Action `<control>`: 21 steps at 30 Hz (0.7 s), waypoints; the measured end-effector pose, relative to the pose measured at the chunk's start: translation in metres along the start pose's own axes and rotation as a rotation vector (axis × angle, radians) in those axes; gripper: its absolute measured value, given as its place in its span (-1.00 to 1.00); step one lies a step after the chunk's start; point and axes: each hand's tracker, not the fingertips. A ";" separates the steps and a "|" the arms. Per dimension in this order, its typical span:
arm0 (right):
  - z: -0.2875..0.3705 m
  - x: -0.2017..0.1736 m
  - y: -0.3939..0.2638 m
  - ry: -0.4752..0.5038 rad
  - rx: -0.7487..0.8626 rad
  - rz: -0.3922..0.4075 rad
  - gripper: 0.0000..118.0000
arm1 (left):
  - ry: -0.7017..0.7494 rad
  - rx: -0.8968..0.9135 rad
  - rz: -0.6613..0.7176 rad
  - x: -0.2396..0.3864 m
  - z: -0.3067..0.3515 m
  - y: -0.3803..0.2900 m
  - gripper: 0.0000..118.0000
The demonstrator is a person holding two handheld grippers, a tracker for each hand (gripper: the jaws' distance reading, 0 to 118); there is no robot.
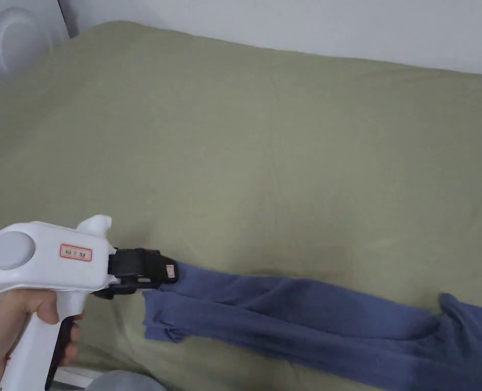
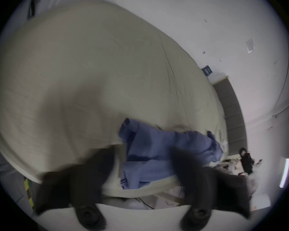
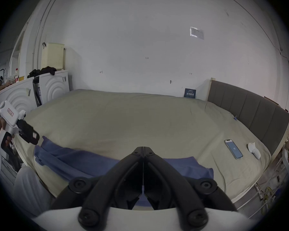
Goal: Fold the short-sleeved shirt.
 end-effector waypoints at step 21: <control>0.005 0.002 -0.005 0.007 -0.069 -0.042 -0.95 | -0.161 -0.088 0.097 -0.010 -0.069 -0.008 -0.89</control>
